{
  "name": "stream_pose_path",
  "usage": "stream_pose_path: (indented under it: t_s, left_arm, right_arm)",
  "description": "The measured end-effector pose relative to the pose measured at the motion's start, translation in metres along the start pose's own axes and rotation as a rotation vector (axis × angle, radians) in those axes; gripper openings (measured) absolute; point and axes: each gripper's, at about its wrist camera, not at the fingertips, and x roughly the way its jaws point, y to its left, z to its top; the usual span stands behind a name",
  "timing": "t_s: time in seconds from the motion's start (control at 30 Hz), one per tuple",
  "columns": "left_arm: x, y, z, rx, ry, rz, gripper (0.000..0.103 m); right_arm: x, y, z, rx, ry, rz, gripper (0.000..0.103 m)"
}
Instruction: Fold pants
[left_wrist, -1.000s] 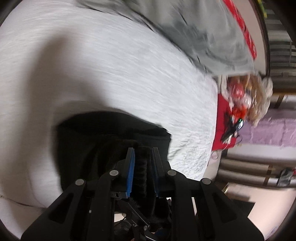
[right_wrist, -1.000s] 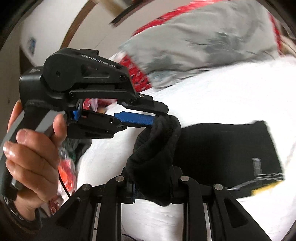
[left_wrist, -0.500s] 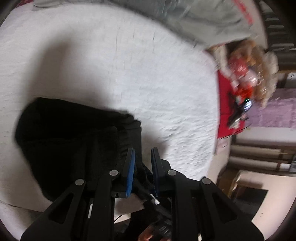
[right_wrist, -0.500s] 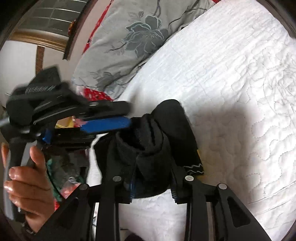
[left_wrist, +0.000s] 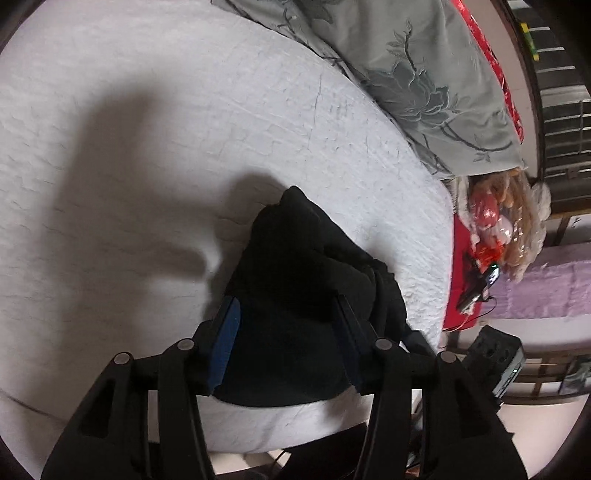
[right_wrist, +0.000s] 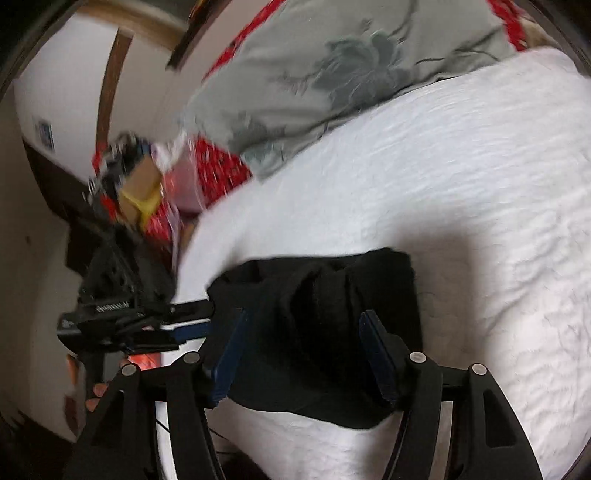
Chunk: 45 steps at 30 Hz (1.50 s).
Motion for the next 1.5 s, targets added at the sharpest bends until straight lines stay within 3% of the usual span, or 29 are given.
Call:
stream_pose_path:
  t_s: [0.1,0.17,0.2,0.23,0.3,0.37,0.4,0.53,0.63,0.77,0.83,1.0,1.07,1.1,1.2,1.33,1.47,1.5]
  left_arm:
    - [0.011,-0.004,0.003,-0.021,-0.004,-0.023,0.049]
    - [0.014,-0.013,0.005,-0.018,-0.013,0.017,0.049]
    - [0.015,-0.018,0.007,-0.016,-0.019,0.031,0.048]
    - [0.014,-0.022,0.008,-0.018,-0.025,0.029,0.047]
    - [0.01,-0.035,0.009,-0.001,-0.061,0.006,0.046]
    - [0.01,-0.045,0.011,0.038,-0.095,0.032,0.046]
    - [0.018,-0.05,0.013,0.059,-0.093,0.087,0.046]
    - [0.041,-0.045,0.017,0.038,-0.033,0.161,0.046]
    - [0.025,-0.043,0.01,0.059,-0.061,0.165,0.046]
    - [-0.007,-0.027,-0.015,0.045,-0.091,0.122,0.046]
    - [-0.014,-0.021,-0.03,0.026,-0.09,0.076,0.046]
    - [0.001,-0.016,-0.062,-0.015,-0.049,-0.005,0.048]
    - [0.014,-0.017,-0.066,-0.015,-0.037,0.063,0.048]
    - [0.02,-0.018,-0.065,-0.011,-0.038,0.1,0.048]
    - [0.044,-0.009,-0.068,-0.021,0.017,0.204,0.046]
    - [0.038,-0.006,-0.074,-0.012,0.002,0.187,0.045]
    - [0.005,-0.01,-0.075,0.032,-0.022,0.092,0.045]
    - [-0.004,-0.011,-0.073,0.037,-0.04,0.068,0.045]
  right_arm:
    - [0.011,0.002,-0.003,-0.047,0.019,-0.073,0.065]
    - [0.018,0.001,-0.002,-0.063,0.033,-0.096,0.046]
    - [0.019,-0.001,-0.002,-0.065,0.043,-0.094,0.026]
    - [0.016,-0.004,0.001,-0.054,0.049,-0.063,0.017]
    - [-0.005,-0.005,0.006,-0.035,-0.01,-0.028,0.014]
    - [-0.023,-0.01,0.009,-0.017,-0.074,-0.027,0.014]
    - [-0.024,-0.017,0.01,0.004,-0.079,-0.037,0.014]
    - [-0.003,-0.04,0.0,0.026,-0.006,-0.121,0.015]
    - [-0.009,-0.038,0.002,0.049,-0.018,-0.07,0.022]
    - [-0.035,-0.041,0.001,0.121,-0.059,0.054,0.03]
    - [-0.041,-0.041,-0.005,0.129,-0.06,0.051,0.042]
    - [-0.029,-0.039,-0.02,0.121,-0.014,-0.016,0.042]
    - [-0.026,-0.035,-0.023,0.103,-0.012,-0.045,0.037]
    - [-0.028,-0.032,-0.025,0.093,-0.016,-0.048,0.025]
    - [-0.032,-0.029,-0.032,0.068,-0.021,-0.07,0.023]
    - [-0.021,-0.041,-0.038,0.043,0.034,-0.134,0.025]
    - [-0.039,-0.033,-0.019,0.06,-0.002,-0.044,0.031]
    - [-0.044,-0.034,-0.015,0.073,-0.028,-0.027,0.039]
